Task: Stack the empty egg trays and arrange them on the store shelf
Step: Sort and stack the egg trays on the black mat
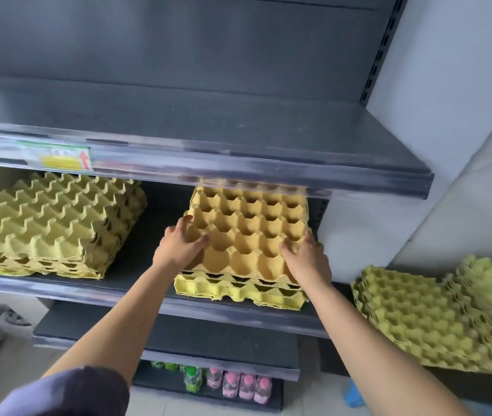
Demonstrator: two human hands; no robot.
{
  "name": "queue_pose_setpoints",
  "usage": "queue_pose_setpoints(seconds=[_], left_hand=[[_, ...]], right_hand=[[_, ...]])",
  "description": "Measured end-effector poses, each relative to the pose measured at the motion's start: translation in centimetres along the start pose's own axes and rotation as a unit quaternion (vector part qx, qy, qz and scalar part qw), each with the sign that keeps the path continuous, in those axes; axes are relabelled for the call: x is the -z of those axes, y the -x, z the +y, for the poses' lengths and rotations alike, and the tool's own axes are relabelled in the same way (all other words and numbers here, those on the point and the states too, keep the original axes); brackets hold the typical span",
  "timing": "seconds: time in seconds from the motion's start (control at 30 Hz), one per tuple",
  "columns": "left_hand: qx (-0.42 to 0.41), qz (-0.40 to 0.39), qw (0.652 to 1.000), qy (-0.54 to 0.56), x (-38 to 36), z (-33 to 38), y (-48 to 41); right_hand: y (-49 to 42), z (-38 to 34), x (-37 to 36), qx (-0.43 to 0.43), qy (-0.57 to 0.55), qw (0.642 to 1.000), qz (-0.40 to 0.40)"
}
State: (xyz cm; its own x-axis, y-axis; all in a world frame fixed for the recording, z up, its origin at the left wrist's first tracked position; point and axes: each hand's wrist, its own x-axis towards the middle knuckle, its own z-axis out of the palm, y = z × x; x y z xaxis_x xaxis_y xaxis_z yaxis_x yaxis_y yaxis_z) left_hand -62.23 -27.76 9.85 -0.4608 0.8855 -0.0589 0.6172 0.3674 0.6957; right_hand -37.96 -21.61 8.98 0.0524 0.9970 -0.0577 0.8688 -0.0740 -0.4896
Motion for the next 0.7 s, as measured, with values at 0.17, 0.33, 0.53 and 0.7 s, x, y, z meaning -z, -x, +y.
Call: queue_pose_setpoints(seconds=[0.17, 0.33, 0.53, 0.7], left_hand=[[0.006, -0.085, 0.996, 0.009, -0.5, -1.4, -0.7], [-0.006, -0.102, 0.992, 0.071, -0.8, -2.3, -0.6], [-0.006, -0.089, 0.991, 0.099, -1.1, -2.9, -0.8], [0.006, -0.091, 0.992, 0.084, -1.5, -2.9, -0.8]], right_hand=[[0.1, 0.3, -2.1, -0.007, 0.003, 1.0, -0.028], [0.7, 0.8, -2.6, -0.027, -0.013, 0.999, -0.018], [0.2, 0.5, -2.6, -0.023, -0.024, 0.999, 0.006], [-0.6, 0.6, -2.3, -0.026, -0.061, 0.996, -0.052]])
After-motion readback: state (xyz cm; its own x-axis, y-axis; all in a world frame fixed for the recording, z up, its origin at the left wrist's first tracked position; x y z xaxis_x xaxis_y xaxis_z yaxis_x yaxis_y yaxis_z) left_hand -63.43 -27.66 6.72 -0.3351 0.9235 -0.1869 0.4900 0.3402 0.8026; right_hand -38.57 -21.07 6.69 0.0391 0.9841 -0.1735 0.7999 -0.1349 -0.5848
